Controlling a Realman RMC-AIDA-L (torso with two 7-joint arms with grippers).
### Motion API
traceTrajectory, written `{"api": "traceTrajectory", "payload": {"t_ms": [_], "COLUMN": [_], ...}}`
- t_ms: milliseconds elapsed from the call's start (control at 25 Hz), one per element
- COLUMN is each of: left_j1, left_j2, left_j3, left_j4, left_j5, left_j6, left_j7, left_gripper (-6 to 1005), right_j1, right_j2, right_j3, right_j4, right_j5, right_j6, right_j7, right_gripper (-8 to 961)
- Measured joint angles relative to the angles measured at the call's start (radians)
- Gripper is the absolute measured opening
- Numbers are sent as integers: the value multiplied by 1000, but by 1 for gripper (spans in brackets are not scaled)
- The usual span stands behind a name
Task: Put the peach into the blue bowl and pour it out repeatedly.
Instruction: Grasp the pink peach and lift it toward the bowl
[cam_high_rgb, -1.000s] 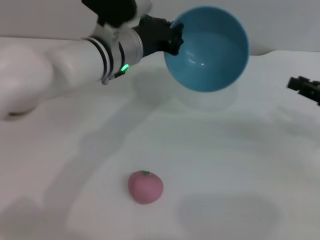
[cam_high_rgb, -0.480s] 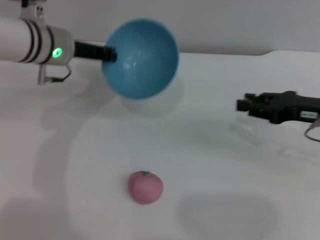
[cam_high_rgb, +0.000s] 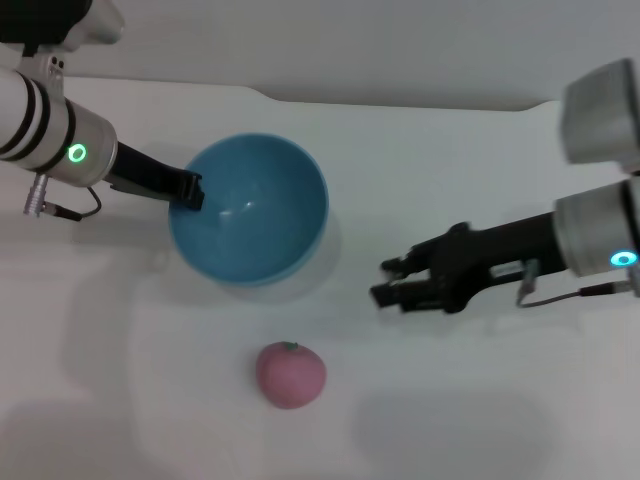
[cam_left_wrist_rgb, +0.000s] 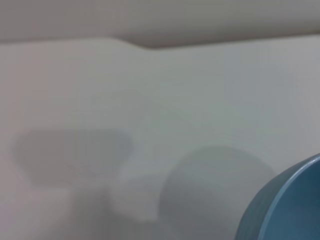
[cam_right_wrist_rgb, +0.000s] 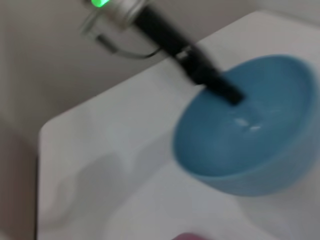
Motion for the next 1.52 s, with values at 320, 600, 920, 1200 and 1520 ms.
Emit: {"api": "traceTrajectory", "payload": {"t_ms": [320, 600, 920, 1200, 1520], "left_j1": [6, -2, -4, -7, -9], "left_j2": [-3, -3, -5, -6, -6], "left_j3": [6, 7, 24, 44, 46], "left_j4": [1, 2, 2, 1, 2], "left_j5": [4, 5, 5, 4, 4], "left_j6": [15, 13, 3, 1, 2], "left_j7": [-12, -12, -12, -13, -12], "left_gripper": [-1, -1, 0, 0, -1], "right_j1": [65, 82, 44, 43, 38], "right_j2": [7, 14, 16, 16, 16], "right_j3": [-325, -621, -899, -978, -984], "right_j4": [7, -11, -46, -38, -35], "right_j5": [128, 227, 381, 404, 413], "right_j6": [58, 254, 528, 615, 612], "right_j7": [6, 75, 28, 33, 33], "right_gripper": [430, 608, 655, 654, 602]}}
